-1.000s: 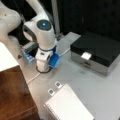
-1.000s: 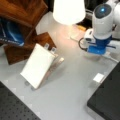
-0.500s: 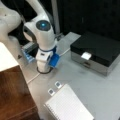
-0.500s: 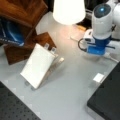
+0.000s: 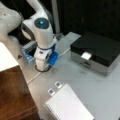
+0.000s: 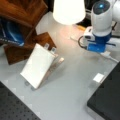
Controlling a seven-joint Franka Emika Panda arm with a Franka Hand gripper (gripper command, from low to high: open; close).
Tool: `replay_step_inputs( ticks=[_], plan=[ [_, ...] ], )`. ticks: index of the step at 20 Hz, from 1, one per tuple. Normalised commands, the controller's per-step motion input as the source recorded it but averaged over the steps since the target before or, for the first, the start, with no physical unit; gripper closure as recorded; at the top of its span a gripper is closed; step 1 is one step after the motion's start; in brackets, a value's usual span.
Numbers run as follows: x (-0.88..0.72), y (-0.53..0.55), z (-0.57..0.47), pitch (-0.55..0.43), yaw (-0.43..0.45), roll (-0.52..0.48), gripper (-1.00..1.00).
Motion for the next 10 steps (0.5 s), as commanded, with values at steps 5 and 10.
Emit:
replay_step_inputs(
  ticks=[5,10],
  plan=[
    [-0.91,-0.08,-0.13,-0.469,-0.244,-0.022,1.00],
    [-0.64,-0.11,-0.05,-0.403,-0.224,-0.137,1.00]
  ],
)
